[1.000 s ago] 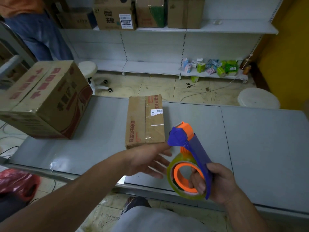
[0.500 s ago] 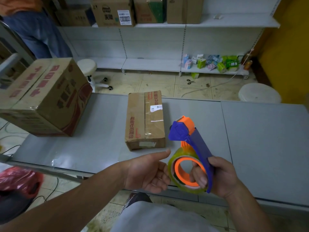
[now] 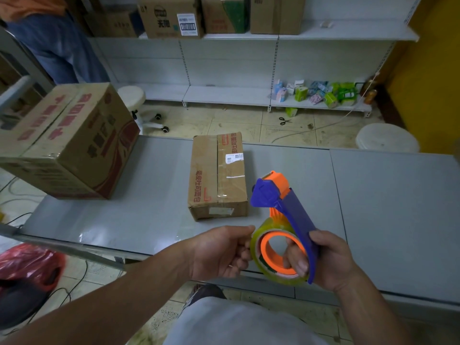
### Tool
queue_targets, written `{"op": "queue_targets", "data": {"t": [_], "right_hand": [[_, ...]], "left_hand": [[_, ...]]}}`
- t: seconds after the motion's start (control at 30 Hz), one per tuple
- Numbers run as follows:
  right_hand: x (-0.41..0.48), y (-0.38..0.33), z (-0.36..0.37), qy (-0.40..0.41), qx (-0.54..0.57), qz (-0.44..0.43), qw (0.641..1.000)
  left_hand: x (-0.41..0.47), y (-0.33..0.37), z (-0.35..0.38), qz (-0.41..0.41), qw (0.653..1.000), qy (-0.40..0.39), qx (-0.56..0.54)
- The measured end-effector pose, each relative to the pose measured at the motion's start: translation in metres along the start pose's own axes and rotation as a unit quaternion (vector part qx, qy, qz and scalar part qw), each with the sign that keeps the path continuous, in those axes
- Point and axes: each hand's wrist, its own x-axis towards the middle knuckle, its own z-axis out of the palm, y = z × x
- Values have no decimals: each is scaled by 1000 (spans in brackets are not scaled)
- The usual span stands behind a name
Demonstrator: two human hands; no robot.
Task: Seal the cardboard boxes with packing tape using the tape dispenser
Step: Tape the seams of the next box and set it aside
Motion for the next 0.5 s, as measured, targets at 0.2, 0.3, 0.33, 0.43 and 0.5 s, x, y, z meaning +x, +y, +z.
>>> {"op": "queue_targets", "data": {"t": [0.2,0.3,0.33,0.43,0.5], "right_hand": [[-2,-5,9,8,-29,5,1000],[-1,-15,12,-13,-48,20,999],[-1,-22,14,-36,-49,24,998],[-5,-44,20,-38,-106,58,992],[-9,-54,24,10,-155,82,984]], "left_hand": [[0,2,4,111,991,74,6],[-2,15,3,179,969,121,116],[-4,21,2,196,963,122,138],[-11,44,-5,251,949,132,140],[-18,61,-11,280,934,135,174]]}}
